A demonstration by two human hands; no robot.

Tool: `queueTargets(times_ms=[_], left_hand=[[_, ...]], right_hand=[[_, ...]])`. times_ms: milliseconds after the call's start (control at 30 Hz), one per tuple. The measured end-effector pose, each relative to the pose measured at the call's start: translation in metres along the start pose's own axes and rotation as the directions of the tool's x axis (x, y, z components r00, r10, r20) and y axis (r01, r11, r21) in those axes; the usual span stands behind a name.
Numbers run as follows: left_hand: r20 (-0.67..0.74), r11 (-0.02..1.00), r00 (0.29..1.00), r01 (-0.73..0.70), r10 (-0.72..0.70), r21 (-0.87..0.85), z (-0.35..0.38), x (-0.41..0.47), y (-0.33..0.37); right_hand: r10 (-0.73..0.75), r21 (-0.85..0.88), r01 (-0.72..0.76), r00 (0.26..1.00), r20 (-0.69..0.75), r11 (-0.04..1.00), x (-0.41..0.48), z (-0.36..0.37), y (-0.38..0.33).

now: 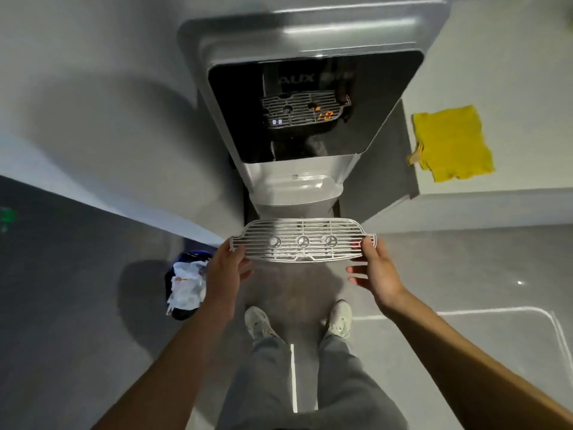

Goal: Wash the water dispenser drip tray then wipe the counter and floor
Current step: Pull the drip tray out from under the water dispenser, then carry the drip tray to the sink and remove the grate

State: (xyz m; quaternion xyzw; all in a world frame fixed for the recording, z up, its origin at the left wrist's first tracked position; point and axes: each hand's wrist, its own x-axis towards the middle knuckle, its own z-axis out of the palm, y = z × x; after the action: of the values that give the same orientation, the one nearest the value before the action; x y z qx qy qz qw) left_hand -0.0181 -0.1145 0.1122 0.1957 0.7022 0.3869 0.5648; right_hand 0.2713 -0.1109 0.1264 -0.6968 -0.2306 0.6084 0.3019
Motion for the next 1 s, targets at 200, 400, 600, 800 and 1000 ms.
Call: queueTargets(times_ms=[200, 400, 600, 800, 1000], left_hand=[[0.119, 0.994, 0.988, -0.102, 0.096, 0.041, 0.006, -0.055, 0.013], [0.253, 0.979, 0.958, -0.169, 0.137, 0.112, 0.050, -0.105, 0.025], [0.340, 0.953, 0.920, -0.261, 0.197, 0.155, 0.136, -0.162, 0.021], [0.432, 0.949, 0.885, -0.265, 0.170, 0.170, 0.236, -0.219, -0.006], [0.590, 0.931, 0.795, -0.308, 0.139, 0.197, 0.360, -0.279, -0.025]], right_hand=[[-0.032, 0.183, 0.058, 0.989, -0.142, 0.981, -0.079, -0.036, 0.011], [-0.024, 0.341, 0.120, 0.962, -0.274, 0.932, -0.139, -0.093, 0.029], [-0.009, 0.424, 0.182, 0.926, -0.378, 0.887, -0.183, -0.182, 0.054], [0.003, 0.467, 0.228, 0.897, -0.442, 0.854, -0.223, -0.289, 0.080], [0.062, 0.466, 0.260, 0.819, -0.571, 0.846, -0.253, -0.396, 0.104]])
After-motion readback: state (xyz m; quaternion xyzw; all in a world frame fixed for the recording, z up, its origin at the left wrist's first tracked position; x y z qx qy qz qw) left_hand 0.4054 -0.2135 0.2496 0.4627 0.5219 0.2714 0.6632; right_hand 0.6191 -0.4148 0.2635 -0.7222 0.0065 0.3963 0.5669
